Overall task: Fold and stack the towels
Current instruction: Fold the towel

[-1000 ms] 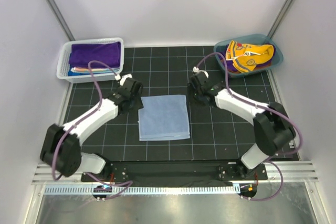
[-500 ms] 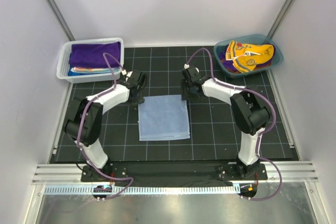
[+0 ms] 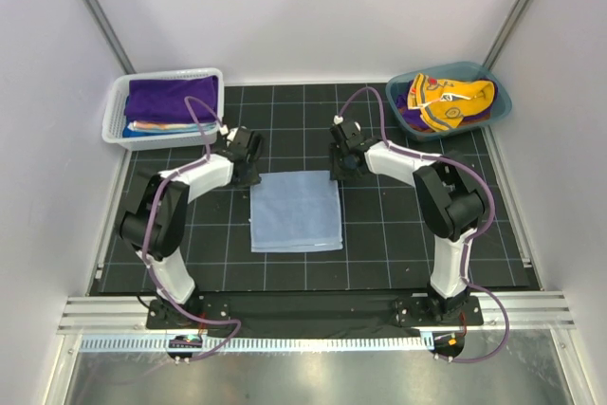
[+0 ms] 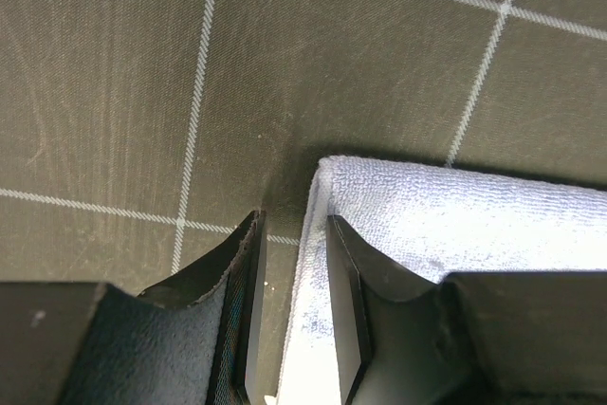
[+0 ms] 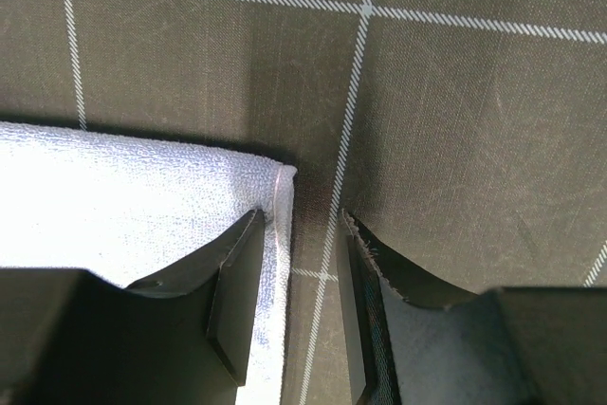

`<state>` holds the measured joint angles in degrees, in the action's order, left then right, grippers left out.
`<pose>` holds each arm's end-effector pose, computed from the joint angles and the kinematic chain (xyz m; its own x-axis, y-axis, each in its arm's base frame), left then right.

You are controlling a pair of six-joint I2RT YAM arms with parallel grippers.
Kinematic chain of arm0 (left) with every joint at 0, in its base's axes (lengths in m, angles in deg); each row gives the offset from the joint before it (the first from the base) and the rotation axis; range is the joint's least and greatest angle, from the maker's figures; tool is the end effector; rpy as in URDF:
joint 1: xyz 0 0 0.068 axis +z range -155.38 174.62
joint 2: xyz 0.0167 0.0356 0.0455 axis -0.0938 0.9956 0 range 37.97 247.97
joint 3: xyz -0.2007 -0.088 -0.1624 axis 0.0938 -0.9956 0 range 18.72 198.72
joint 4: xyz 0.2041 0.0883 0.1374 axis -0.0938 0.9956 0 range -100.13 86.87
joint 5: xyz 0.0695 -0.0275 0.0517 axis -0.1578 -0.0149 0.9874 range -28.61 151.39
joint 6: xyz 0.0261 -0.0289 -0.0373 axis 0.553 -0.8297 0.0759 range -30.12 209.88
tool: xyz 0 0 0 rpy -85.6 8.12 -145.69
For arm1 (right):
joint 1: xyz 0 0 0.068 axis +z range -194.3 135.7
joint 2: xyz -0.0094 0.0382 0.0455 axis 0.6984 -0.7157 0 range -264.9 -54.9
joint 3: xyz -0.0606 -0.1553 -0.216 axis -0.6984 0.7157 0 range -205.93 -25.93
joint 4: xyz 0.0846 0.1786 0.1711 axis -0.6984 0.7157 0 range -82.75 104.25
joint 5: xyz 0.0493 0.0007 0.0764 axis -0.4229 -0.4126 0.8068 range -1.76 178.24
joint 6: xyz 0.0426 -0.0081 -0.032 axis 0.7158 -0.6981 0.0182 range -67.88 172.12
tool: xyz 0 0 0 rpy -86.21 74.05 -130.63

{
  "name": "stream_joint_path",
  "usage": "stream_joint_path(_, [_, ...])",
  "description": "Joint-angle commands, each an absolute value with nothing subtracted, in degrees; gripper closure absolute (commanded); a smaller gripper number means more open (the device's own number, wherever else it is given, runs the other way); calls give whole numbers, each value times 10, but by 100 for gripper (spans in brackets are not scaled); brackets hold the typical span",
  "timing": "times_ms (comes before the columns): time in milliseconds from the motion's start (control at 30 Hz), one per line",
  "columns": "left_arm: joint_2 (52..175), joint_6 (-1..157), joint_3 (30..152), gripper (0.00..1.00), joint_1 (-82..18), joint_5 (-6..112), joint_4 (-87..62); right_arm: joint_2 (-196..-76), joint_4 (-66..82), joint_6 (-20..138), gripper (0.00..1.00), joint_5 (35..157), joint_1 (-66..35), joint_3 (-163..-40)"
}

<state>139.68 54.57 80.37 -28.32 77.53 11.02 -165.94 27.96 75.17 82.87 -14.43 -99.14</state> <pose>0.3277 -0.1280 0.1654 -0.8037 -0.2627 -0.5339 -0.2615 0.9619 -0.0796 0.3504 0.1973 0.1637 -0.8582 -0.0434 -0.5115 -0.1278 0.9831 0.1310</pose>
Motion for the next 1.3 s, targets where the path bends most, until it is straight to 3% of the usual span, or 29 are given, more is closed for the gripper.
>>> stream_joint_path(0, [1357, 556, 789, 65, -275, 757, 51, -1660, 252, 741, 57, 824, -149, -1004])
stream_joint_path(967, [1408, 573, 779, 69, -236, 678, -12, -1699, 240, 737, 60, 851, -152, -1020])
stream_joint_path(1267, [1422, 573, 780, 75, -233, 679, -30, -1712, 242, 735, 75, 849, -152, -1030])
